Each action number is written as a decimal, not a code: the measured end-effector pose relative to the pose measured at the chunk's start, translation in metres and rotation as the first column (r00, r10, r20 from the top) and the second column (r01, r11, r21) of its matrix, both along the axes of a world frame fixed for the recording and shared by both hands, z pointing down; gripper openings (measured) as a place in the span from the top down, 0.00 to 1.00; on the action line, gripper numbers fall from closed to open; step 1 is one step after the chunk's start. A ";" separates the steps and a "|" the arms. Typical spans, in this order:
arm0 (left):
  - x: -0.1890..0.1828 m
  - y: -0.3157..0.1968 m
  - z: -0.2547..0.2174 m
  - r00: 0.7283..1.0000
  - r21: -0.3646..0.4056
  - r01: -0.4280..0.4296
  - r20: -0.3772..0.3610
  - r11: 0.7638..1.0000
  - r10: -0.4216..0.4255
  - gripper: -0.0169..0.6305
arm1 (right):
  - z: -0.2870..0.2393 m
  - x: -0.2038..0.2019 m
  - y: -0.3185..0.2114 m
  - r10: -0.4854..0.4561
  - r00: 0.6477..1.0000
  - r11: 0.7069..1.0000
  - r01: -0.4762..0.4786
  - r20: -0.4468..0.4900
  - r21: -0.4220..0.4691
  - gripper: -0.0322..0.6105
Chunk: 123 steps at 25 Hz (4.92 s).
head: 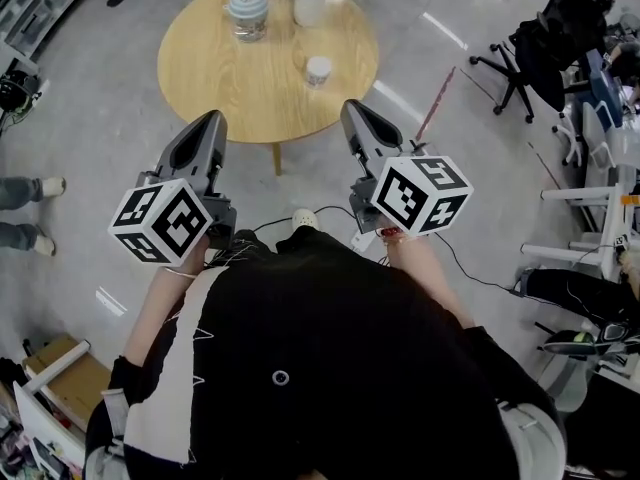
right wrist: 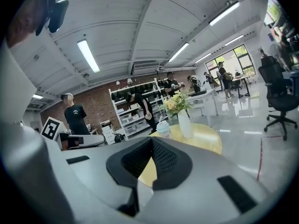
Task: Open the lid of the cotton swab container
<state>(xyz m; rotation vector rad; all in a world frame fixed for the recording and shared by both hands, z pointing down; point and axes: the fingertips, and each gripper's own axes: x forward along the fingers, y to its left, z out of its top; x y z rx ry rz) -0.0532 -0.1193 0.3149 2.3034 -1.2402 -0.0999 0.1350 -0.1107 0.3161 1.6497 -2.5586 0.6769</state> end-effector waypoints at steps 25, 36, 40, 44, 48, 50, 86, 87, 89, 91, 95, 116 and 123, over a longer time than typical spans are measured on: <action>0.079 -0.109 0.073 0.997 -0.048 0.048 0.066 0.998 -0.044 0.96 | 0.024 0.097 -0.117 -0.055 0.998 0.998 0.055 0.003 -0.028 0.94; 0.125 -0.127 0.166 0.975 -0.218 -0.081 0.184 0.973 0.122 0.90 | 0.035 0.148 -0.116 0.041 0.999 0.997 -0.041 0.001 -0.068 0.94; 0.146 -0.129 0.190 0.949 -0.266 -0.172 0.213 0.948 0.232 0.69 | 0.039 0.166 -0.111 0.084 0.996 0.994 -0.083 0.004 -0.076 0.94; 0.162 -0.131 0.203 0.890 -0.263 -0.261 0.306 0.929 0.337 0.54 | 0.040 0.182 -0.102 0.126 0.992 0.989 -0.126 -0.003 -0.082 0.94; 0.175 -0.139 0.206 0.841 -0.242 -0.334 0.360 0.911 0.404 0.47 | 0.038 0.195 -0.094 0.166 0.986 0.983 -0.166 -0.008 -0.080 0.94; 0.179 -0.143 0.208 0.812 -0.229 -0.364 0.396 0.903 0.428 0.47 | 0.036 0.201 -0.089 0.183 0.983 0.980 -0.184 -0.014 -0.076 0.94; 0.202 -0.144 0.200 0.816 -0.155 -0.379 0.410 0.912 0.408 0.56 | 0.034 0.231 -0.049 0.267 0.962 0.959 -0.271 -0.048 -0.090 0.94; 0.202 -0.142 0.194 0.824 -0.142 -0.379 0.397 0.914 0.403 0.57 | 0.034 0.229 -0.049 0.259 0.965 0.961 -0.262 -0.047 -0.089 0.94; 0.201 -0.140 0.180 0.840 -0.117 -0.377 0.374 0.919 0.392 0.56 | 0.034 0.222 -0.051 0.238 0.970 0.966 -0.241 -0.045 -0.089 0.94; 0.198 -0.139 0.168 0.853 -0.094 -0.373 0.357 0.923 0.381 0.56 | 0.034 0.214 -0.054 0.214 0.976 0.972 -0.217 -0.043 -0.089 0.94; 0.189 -0.136 0.150 0.873 -0.062 -0.346 0.343 0.936 0.346 0.57 | 0.033 0.198 -0.063 0.162 0.986 0.983 -0.165 -0.041 -0.085 0.94; 0.100 -0.097 0.046 0.920 0.098 -0.234 0.345 0.967 0.188 0.57 | 0.027 0.054 -0.105 -0.129 0.991 0.990 0.131 0.046 -0.049 0.94; 0.048 -0.081 0.035 0.923 0.085 -0.225 0.337 0.971 0.184 0.57 | 0.014 -0.012 -0.103 -0.165 0.985 0.985 0.168 0.060 -0.046 0.94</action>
